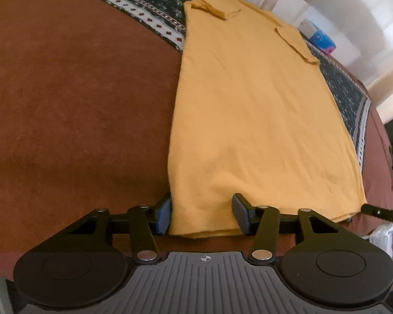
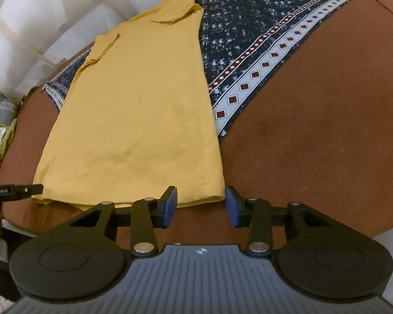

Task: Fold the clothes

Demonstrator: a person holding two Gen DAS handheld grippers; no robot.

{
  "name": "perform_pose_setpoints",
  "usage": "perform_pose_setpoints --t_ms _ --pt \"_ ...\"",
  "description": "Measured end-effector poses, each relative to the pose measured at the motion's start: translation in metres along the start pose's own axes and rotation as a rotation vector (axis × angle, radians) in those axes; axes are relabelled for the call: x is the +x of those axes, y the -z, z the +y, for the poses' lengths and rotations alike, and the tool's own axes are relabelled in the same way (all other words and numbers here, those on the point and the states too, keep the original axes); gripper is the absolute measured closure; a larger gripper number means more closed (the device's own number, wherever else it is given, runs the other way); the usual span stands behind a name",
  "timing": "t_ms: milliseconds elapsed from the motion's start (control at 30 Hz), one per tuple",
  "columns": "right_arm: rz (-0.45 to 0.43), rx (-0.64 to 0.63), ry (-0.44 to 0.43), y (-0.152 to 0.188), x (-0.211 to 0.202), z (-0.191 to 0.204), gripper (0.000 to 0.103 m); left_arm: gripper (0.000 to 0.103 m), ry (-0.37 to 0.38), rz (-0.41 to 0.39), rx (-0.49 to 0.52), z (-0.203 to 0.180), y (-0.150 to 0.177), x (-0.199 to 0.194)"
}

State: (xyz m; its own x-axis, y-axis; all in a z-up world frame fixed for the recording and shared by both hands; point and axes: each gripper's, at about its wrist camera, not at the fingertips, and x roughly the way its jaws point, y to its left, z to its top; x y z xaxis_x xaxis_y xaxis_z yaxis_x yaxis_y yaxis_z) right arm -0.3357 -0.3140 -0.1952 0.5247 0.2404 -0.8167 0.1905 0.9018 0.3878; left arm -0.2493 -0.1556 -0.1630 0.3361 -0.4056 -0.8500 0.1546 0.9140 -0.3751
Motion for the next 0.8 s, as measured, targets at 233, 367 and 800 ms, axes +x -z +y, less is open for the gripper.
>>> perform_pose_setpoints --t_ms 233,367,800 --pt "-0.024 0.078 -0.009 -0.002 0.004 -0.006 0.068 0.055 -0.027 -0.008 0.002 0.001 0.003 -0.001" --pt "0.008 0.105 -0.05 -0.003 0.004 -0.011 0.097 0.101 -0.05 0.001 0.015 0.002 0.003 -0.002" --pt "-0.065 0.159 -0.252 -0.035 -0.037 -0.017 0.097 0.103 -0.01 -0.095 -0.004 -0.014 -0.022 -0.054"
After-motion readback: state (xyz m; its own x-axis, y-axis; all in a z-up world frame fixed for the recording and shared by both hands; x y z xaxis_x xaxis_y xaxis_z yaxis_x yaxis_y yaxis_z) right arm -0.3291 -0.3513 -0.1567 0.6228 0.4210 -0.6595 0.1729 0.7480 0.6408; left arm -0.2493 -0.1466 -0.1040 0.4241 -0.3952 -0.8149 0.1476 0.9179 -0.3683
